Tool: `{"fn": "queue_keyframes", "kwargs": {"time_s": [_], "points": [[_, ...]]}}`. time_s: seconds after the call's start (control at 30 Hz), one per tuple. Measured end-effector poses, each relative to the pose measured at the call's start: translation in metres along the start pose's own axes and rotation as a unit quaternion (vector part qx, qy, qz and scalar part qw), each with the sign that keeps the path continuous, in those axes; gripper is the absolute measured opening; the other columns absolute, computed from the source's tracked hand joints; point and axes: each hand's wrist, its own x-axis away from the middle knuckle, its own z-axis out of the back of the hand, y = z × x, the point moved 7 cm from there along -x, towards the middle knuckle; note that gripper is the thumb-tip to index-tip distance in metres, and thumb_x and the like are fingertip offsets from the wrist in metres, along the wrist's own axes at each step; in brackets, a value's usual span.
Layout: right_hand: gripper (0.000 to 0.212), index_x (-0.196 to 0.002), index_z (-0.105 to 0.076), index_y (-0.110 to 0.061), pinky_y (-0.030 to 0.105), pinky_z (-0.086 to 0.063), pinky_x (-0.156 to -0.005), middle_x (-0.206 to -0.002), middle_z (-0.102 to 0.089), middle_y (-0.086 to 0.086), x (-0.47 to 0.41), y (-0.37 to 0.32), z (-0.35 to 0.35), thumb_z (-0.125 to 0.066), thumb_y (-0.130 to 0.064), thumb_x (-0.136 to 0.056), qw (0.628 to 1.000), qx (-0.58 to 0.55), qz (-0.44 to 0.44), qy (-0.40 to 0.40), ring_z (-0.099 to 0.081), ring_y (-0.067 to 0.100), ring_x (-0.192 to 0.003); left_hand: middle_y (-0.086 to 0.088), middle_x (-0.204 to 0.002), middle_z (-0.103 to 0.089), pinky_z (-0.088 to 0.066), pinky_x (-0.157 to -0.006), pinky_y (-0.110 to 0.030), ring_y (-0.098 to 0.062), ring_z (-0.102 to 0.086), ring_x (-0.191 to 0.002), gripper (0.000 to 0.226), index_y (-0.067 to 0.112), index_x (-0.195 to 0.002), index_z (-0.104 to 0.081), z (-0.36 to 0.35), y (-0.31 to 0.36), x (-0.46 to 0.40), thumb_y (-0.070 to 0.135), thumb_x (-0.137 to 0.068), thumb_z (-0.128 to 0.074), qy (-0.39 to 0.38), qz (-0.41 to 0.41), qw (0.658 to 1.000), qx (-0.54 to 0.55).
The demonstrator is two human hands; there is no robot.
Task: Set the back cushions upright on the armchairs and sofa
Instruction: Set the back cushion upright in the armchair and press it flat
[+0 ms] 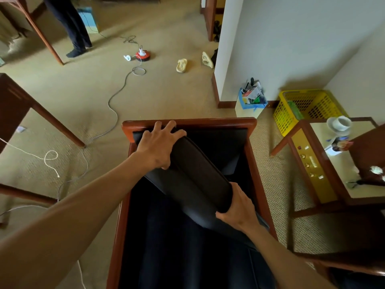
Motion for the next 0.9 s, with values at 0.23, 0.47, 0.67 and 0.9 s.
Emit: {"fn": "queue_keyframes", "kwargs": {"time_s": [0.23, 0.47, 0.67, 0.9], "points": [[0.087, -0.126, -0.043, -0.022, 0.049, -0.053, -0.085, -0.117, -0.062, 0.000, -0.028, -0.037, 0.029, -0.073, -0.056, -0.052, 0.991, 0.108, 0.085, -0.008, -0.062, 0.027, -0.105, -0.001, -0.140, -0.032, -0.051, -0.079, -0.051, -0.034, -0.041, -0.123, 0.100, 0.037, -0.139, -0.036, -0.004, -0.036, 0.030, 0.030, -0.053, -0.087, 0.054, 0.048, 0.994, 0.083], [0.085, -0.127, -0.045, -0.022, 0.048, -0.048, -0.085, -0.115, -0.062, -0.001, -0.055, -0.063, 0.066, -0.074, -0.052, -0.053, 0.961, 0.211, 0.177, -0.007, -0.059, 0.026, -0.103, 0.001, -0.133, -0.037, -0.050, -0.075, -0.052, -0.033, -0.049, -0.113, 0.100, 0.035, -0.135, -0.039, -0.029, -0.058, 0.060, 0.035, -0.047, -0.089, 0.081, 0.126, 0.971, 0.186], [0.091, -0.135, -0.039, -0.024, 0.048, -0.044, -0.090, -0.124, -0.058, -0.002, -0.068, -0.064, 0.037, -0.073, -0.051, -0.056, 0.949, 0.262, 0.164, -0.065, -0.055, 0.025, -0.111, 0.005, -0.123, -0.039, -0.054, -0.074, -0.055, -0.030, -0.053, -0.107, 0.094, 0.038, -0.126, -0.041, -0.069, -0.066, 0.061, 0.029, -0.044, -0.086, 0.074, 0.151, 0.956, 0.241], [0.091, -0.142, -0.033, -0.024, 0.052, -0.036, -0.098, -0.135, -0.049, -0.002, -0.070, -0.053, -0.013, -0.073, -0.038, -0.062, 0.949, 0.270, 0.125, -0.108, -0.045, 0.026, -0.122, -0.002, -0.132, -0.036, -0.051, -0.077, -0.051, -0.032, -0.046, -0.115, 0.097, 0.027, -0.129, -0.035, -0.141, -0.062, 0.059, 0.019, -0.050, -0.090, -0.022, 0.213, 0.958, 0.190]]}}
